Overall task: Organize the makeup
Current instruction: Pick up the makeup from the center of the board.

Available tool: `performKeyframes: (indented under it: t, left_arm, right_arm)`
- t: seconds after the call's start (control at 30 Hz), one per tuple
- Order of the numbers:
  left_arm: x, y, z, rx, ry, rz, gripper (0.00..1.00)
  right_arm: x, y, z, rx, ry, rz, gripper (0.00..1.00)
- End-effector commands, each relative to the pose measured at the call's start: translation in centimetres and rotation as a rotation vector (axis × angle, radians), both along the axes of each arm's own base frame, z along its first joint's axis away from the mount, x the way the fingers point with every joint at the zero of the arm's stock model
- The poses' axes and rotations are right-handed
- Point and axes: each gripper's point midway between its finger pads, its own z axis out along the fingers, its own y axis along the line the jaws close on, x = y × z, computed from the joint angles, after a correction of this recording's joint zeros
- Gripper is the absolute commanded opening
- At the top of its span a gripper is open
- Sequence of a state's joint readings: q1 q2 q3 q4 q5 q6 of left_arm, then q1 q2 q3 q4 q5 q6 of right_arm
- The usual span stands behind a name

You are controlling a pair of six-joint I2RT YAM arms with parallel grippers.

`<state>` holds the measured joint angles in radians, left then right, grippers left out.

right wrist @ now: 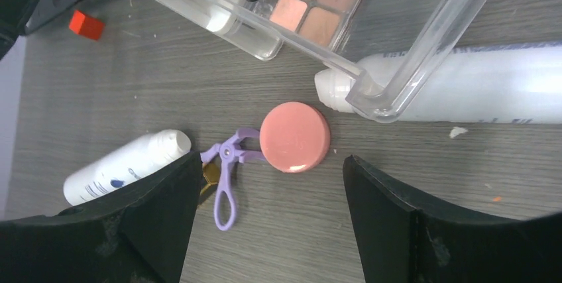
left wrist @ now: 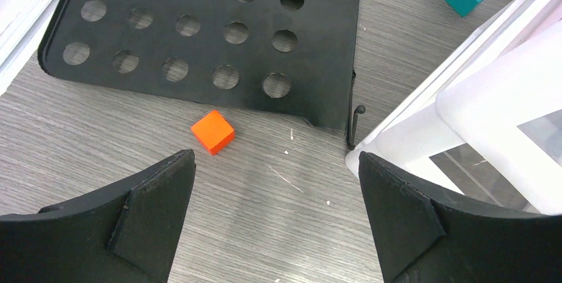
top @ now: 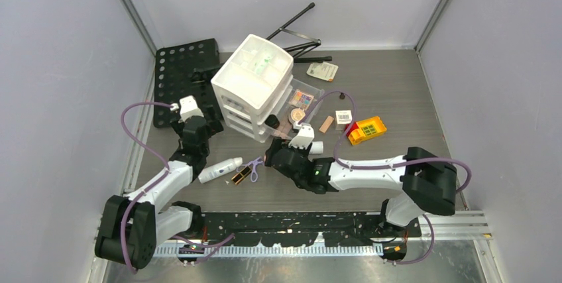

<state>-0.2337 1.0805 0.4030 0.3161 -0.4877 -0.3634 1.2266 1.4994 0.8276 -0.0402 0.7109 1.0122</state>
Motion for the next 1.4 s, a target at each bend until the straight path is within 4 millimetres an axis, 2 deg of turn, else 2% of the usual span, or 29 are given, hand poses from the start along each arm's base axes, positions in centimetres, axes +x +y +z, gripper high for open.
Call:
performKeyframes:
  t: [0.0, 0.23, 0.47, 0.8, 1.1, 1.37]
  left_arm:
    - [0.9, -0.2, 2.0, -0.024, -0.066, 0.008, 0.96]
    - [1.0, -0.1, 2.1, -0.025, -0.070, 0.012, 0.96]
    - [1.0, -0.2, 2.0, -0.024, -0.065, 0.009, 0.96]
    - [1.0, -0.1, 2.1, -0.024, -0.069, 0.011, 0.96]
    - [1.0, -0.1, 2.1, -0.024, -0.068, 0.011, 0.96]
    - [1.0, -0.1, 2.0, -0.023, -0.068, 0.012, 0.96]
  right_arm:
    - [1.7, 1.6, 1.5, 0.177, -0.035, -0.138, 0.82]
    - [2.2, 2.0, -0.7, 0.154, -0.005, -0.200, 0.83]
    - [3.2, 1.8, -1.6, -0.012, 0.001, -0.277, 0.90]
    - [3.4, 1.8, -4.6, -0.123, 0.029, -0.320, 0.91]
    - [3.9, 1.5, -5.5, -0.169, 0.006, -0.352, 0.91]
    - [4.0, 2.6, -6.1, -0.243, 0.023, -0.315, 0.91]
